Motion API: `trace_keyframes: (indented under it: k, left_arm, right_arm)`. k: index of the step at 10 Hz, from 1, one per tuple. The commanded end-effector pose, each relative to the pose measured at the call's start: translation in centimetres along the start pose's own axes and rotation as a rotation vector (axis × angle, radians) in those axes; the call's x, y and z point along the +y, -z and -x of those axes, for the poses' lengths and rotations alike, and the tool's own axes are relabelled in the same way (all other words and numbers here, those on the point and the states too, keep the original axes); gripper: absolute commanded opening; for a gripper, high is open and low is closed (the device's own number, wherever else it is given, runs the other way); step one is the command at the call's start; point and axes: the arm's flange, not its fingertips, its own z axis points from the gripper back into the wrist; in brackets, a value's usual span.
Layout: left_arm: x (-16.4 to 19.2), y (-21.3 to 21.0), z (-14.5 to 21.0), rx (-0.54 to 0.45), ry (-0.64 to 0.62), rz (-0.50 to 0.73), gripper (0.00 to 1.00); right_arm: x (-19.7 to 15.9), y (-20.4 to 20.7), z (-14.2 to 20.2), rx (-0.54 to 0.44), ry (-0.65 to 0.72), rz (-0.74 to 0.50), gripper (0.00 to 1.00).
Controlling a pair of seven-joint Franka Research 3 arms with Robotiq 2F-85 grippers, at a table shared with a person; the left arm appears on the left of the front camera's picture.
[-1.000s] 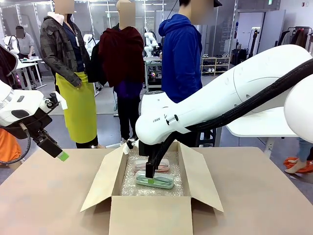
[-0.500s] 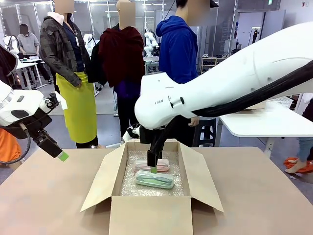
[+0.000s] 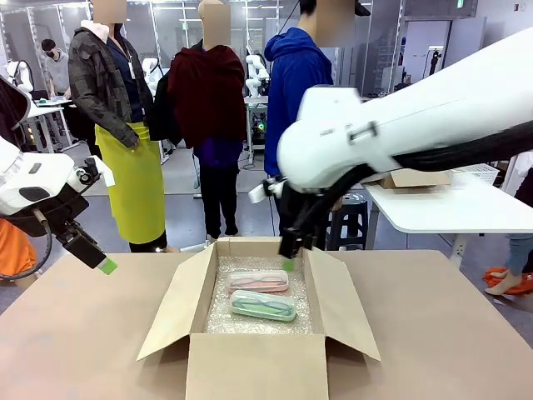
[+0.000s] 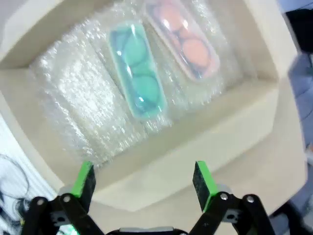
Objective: Pack the glasses set securely to prepare it for shipping.
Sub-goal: Position the Package Box on the left side of the table.
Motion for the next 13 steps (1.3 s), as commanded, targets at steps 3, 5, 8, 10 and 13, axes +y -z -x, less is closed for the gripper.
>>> trace_keyframes:
  k: [3,5,8,10,13]
  left_arm:
    - [0.1,-0.1,0.1,0.001,0.006,-0.004,1.00]
    - [0.1,-0.1,0.1,0.001,0.006,-0.004,1.00]
    - [0.1,-0.1,0.1,0.001,0.006,-0.004,1.00]
    - [0.1,-0.1,0.1,0.001,0.006,-0.004,1.00]
    - [0.1,-0.1,0.1,0.001,0.006,-0.004,1.00]
  right_arm:
    - [0.1,-2.9,12.6,-0.169,0.354,0.091,1.00]
    - [0.9,-4.2,18.0,-0.202,0.519,0.165,1.00]
    - [1.0,-5.0,24.4,-0.273,0.679,0.159,1.00]
    - [1.1,-5.1,25.2,-0.283,0.703,0.183,1.00]
    - [-1.7,-8.4,22.1,-0.294,0.672,0.155,1.00]
